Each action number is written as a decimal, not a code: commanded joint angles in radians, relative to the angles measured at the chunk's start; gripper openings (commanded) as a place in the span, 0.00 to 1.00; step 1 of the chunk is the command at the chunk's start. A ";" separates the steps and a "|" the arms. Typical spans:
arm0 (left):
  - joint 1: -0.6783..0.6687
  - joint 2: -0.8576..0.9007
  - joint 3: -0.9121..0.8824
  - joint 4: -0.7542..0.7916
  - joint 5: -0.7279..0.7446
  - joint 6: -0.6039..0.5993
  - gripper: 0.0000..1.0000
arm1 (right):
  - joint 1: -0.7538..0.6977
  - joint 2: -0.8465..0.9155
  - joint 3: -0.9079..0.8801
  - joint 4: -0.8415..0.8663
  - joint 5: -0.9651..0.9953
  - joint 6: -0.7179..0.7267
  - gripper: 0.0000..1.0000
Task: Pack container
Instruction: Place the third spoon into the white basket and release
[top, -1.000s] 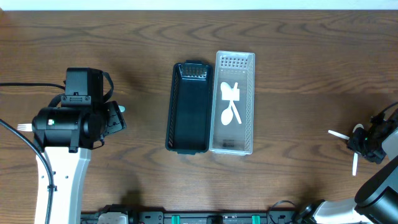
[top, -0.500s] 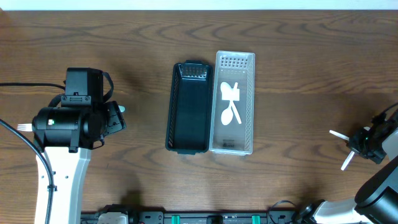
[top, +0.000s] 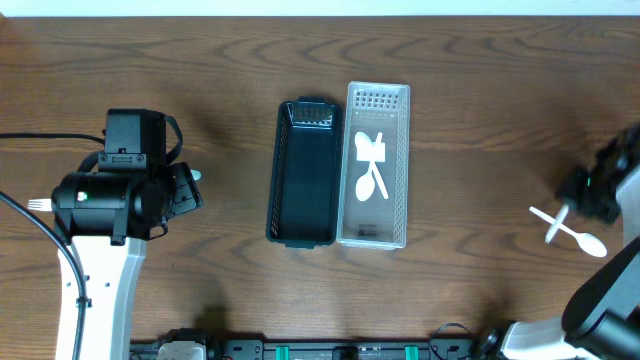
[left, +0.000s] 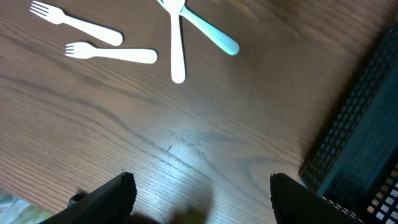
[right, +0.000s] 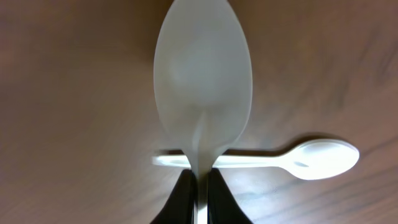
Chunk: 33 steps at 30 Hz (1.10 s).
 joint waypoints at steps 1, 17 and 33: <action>0.006 0.004 0.021 -0.004 -0.011 -0.002 0.72 | 0.136 -0.076 0.179 -0.082 -0.038 0.066 0.01; 0.006 0.004 0.021 -0.004 -0.011 -0.002 0.72 | 0.841 0.023 0.401 -0.182 -0.025 0.253 0.01; 0.006 0.004 0.021 -0.008 -0.011 -0.002 0.72 | 0.951 0.416 0.401 -0.180 0.002 0.537 0.03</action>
